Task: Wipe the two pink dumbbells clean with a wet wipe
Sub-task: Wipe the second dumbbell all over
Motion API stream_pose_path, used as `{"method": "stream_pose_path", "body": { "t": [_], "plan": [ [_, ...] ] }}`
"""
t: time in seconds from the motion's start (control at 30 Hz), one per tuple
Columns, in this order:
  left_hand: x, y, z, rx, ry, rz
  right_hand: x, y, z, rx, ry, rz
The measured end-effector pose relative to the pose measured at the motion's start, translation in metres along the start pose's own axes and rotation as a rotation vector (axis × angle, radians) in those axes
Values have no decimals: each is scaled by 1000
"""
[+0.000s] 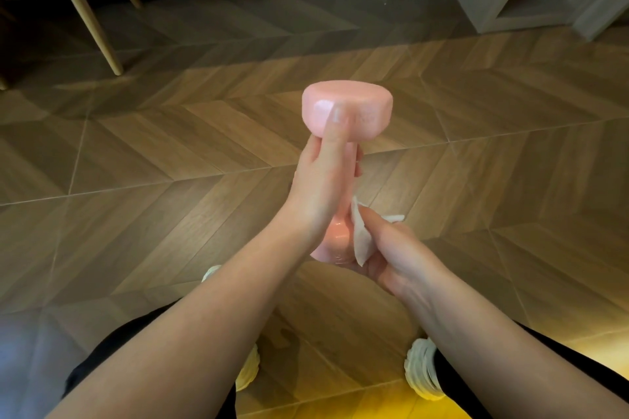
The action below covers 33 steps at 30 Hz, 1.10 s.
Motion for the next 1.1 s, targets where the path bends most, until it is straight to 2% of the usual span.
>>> {"method": "stream_pose_path", "body": {
  "t": [0.17,0.3,0.43,0.57,0.7,0.87,0.97,1.1],
  "plan": [
    [-4,2,1,-115,-168,-278,-5,3,0,-74,-5,-121],
    [-2,-6,4,-105,-204,-371,-7,1,-3,-83,-31,-218],
    [-3,-4,7,-83,-218,-416,-4,-4,-7,-74,-106,-127],
    [-4,3,6,-153,-258,-494,-4,-4,-10,-105,-215,24],
    [-2,6,3,-167,-263,-467,-9,1,-9,-88,-254,38],
    [3,0,0,-76,-82,-80,-2,-6,-4,23,-75,-73],
    [3,-3,-2,-47,-48,-76,0,-10,-3,33,-38,-93],
    [4,3,2,-71,-50,-135,1,-13,-4,17,-108,-16]
  ]
}}
Point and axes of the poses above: each hand's wrist, its own z-axis towards the middle knuckle, its own x-axis out of the back of the hand, y = z × x, the point moved 5 cm from there along z, towards the middle knuckle, and after that the axes turned 13 degrees about -y, right-handed, at the moved point
